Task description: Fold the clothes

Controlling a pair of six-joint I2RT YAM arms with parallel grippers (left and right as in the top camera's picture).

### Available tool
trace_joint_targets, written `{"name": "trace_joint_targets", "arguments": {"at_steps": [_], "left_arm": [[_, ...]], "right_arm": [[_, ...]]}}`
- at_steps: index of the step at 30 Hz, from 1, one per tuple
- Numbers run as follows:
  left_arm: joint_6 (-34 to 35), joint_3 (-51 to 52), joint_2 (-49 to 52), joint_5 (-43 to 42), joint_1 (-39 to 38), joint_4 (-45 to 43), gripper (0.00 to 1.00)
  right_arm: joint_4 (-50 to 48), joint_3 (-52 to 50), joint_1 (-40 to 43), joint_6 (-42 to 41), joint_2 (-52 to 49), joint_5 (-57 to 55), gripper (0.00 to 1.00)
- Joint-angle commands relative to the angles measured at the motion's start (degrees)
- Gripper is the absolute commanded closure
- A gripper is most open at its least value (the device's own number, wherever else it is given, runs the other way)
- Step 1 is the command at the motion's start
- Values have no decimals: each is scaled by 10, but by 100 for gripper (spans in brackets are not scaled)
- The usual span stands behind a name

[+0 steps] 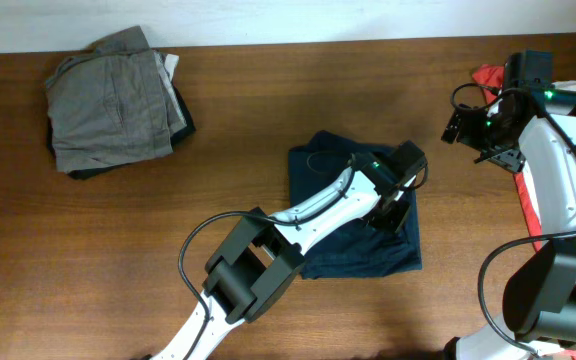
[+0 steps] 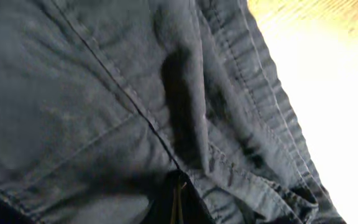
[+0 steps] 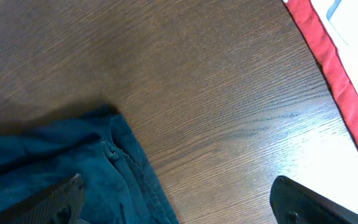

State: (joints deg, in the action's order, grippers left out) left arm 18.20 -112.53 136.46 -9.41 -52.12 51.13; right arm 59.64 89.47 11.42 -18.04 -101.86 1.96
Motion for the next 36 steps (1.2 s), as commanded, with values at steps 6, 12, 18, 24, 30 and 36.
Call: {"name": "trace_joint_targets", "arguments": {"at_steps": [6, 12, 18, 24, 30, 36], "left_arm": [[7, 9, -23, 15, -23, -53, 100], [7, 26, -23, 16, -45, -77, 100], [6, 20, -64, 9, -51, -27, 100], [0, 17, -231, 132, -8, 103, 67], [0, 44, -240, 87, 203, 212, 1], [-89, 290, -239, -184, 286, 2, 1]], "right_arm": [[0, 3, -1, -7, 4, -7, 1], [0, 3, -1, -7, 4, -7, 1], [0, 3, -1, -7, 4, -7, 1], [0, 3, -1, -7, 4, -7, 1], [0, 3, -1, -7, 4, -7, 1], [0, 3, -1, -7, 4, -7, 1]]}}
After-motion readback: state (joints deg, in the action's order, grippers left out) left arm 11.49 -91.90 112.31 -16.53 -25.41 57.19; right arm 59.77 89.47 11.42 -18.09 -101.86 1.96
